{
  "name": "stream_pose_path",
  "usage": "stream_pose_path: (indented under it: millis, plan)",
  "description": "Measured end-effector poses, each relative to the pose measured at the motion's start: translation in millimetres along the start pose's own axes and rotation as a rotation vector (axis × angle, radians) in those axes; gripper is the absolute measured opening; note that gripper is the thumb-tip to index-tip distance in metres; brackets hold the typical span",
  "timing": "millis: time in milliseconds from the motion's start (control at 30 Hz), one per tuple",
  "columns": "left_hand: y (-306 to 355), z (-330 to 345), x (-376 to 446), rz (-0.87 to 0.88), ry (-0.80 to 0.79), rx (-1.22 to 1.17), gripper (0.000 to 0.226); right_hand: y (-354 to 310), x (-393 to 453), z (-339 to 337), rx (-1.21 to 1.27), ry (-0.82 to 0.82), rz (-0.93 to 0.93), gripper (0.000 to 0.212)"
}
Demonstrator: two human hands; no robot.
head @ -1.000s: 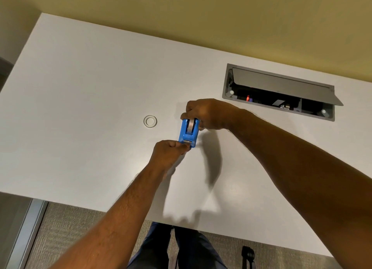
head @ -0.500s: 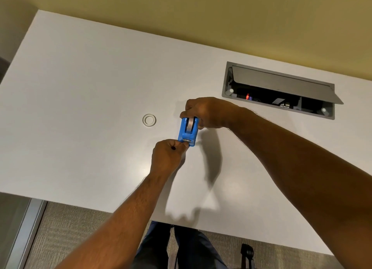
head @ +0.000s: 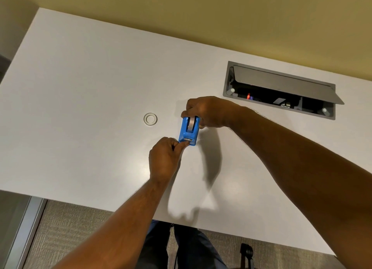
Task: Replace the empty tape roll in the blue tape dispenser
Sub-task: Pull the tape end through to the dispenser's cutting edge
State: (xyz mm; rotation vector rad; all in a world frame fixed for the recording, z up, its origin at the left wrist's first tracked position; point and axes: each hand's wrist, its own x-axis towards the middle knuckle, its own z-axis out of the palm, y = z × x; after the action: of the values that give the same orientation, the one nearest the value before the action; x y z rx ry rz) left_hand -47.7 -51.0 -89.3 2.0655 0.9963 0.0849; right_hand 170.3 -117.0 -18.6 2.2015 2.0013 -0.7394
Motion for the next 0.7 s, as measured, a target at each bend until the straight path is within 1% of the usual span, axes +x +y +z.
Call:
stream_pose_path:
  millis: [367,700]
  plan:
    - [0.5,-1.6,2.0,0.055,-0.02,0.097,0.048,-3.1,0.3,-0.6,-0.003,-0.023,0.014,0.064]
    - [-3.7,-6.3,6.1,0.105,-0.067,0.155,0.044,-5.3,-2.8,1.0,0.034,0.016,0.019,0.062]
